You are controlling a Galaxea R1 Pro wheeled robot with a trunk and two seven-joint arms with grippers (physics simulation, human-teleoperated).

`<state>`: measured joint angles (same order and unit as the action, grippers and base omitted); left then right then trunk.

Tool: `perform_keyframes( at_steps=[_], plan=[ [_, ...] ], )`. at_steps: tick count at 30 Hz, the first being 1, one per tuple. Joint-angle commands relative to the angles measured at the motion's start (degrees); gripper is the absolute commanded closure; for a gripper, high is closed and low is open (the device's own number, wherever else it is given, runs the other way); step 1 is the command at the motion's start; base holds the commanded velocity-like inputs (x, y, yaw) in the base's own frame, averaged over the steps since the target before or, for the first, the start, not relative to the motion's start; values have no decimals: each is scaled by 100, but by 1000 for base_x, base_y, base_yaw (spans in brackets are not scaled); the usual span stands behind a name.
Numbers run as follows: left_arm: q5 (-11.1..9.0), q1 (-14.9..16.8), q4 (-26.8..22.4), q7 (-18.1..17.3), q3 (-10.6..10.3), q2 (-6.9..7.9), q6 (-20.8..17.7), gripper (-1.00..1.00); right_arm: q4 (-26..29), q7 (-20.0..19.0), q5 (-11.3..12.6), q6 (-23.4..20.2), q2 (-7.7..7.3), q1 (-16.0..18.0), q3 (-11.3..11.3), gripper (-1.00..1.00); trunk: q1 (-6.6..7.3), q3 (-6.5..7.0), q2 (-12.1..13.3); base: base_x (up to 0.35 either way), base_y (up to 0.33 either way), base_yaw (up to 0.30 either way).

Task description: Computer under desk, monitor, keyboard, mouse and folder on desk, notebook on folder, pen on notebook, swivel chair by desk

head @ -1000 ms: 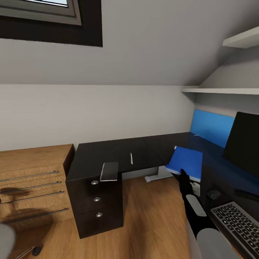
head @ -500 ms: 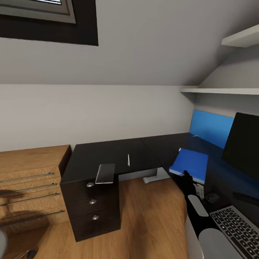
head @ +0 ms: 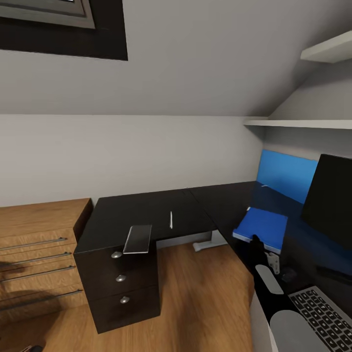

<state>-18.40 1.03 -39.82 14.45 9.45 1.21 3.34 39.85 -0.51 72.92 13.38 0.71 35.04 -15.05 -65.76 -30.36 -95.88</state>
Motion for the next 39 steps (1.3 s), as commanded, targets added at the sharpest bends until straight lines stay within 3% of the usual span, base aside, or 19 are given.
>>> perform_keyframes(
  at_steps=[1, 9, 22, 33, 39],
  plan=[
    [-60, 3, 1, 14, -13, 2, 26, -100, -1, 2, 56, 23, 2, 3, -6, 100, 0, -6, -3, 7, -6, 0],
    [-63, 3, 1, 14, -13, 2, 26, -100, -396, 90, 56, 67, -62, 35, -6, 100, 0, -6, -3, 1, -1, 0],
    [-67, 3, -74, 22, -21, 2, 36, -100, -435, 104, 31, 403, -173, 49, -6, 100, 0, -6, -3, 0, 0, 0],
    [-67, 3, -78, 23, -19, 2, 28, -100, -430, 98, 56, 376, -160, 56, 19, 100, -241, -204, -444, 0, 0, 0],
    [-75, 3, -70, 23, -14, 2, 26, -100, -381, 48, 96, 381, -72, 56, 29, 100, -241, -204, -444, 0, 0, 0]
  ],
)
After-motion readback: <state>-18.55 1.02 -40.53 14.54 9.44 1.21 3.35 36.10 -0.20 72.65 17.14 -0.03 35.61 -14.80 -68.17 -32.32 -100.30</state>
